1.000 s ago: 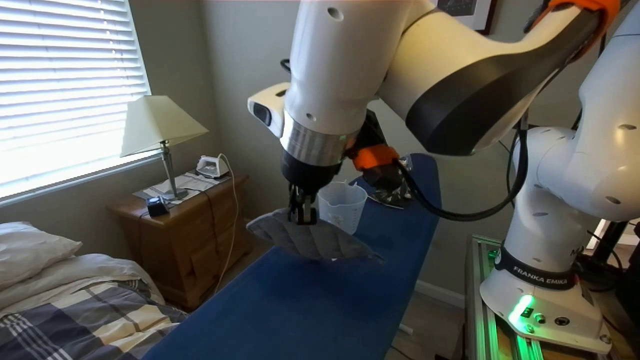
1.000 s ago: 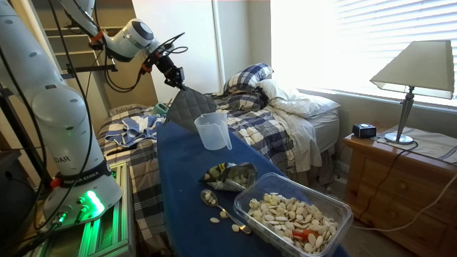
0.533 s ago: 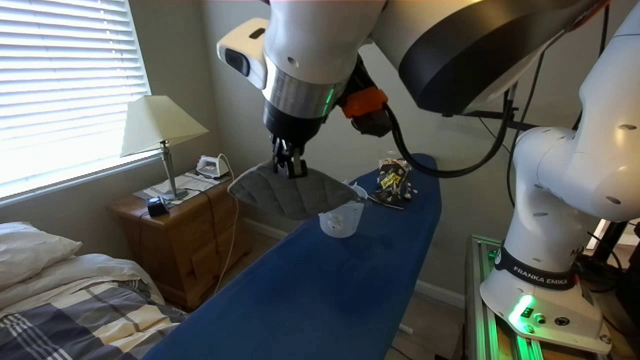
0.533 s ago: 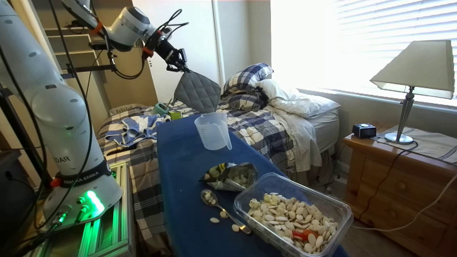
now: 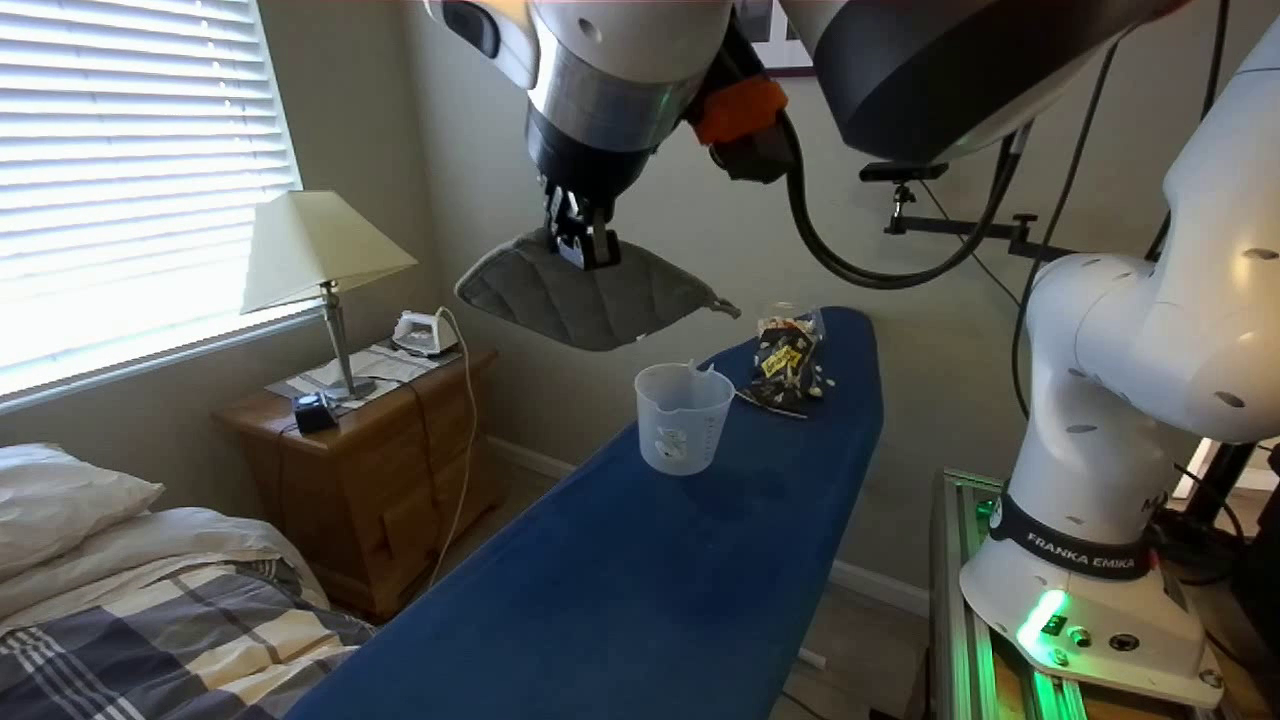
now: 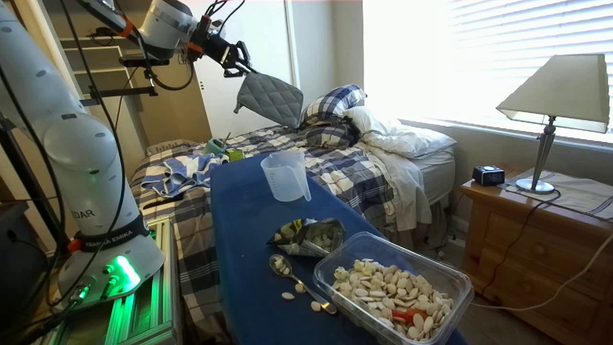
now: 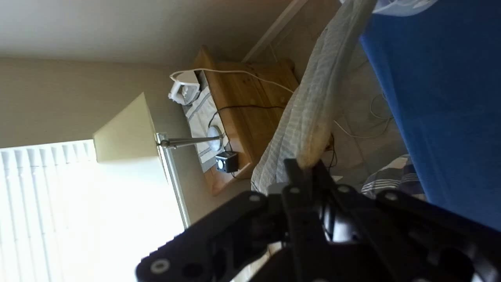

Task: Put the grey pot placemat on top of the clear jug.

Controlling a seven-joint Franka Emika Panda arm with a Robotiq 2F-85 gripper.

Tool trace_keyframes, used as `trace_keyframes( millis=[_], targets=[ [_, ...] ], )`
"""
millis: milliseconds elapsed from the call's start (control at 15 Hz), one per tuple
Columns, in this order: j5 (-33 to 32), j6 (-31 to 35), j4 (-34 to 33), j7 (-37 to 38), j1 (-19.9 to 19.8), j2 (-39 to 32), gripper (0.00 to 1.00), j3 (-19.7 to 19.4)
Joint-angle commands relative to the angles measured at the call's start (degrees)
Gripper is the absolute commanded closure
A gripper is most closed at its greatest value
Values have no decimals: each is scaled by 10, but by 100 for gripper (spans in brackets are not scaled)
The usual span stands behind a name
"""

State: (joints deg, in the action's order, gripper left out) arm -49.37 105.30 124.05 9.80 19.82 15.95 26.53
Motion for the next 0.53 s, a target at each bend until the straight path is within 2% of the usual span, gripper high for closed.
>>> trace_keyframes(
  millis=[0,467],
  targets=[
    [-12,-45,13,8,8,17,97,2],
    [-33,-87,46,12,11,31,97,-5]
  ],
)
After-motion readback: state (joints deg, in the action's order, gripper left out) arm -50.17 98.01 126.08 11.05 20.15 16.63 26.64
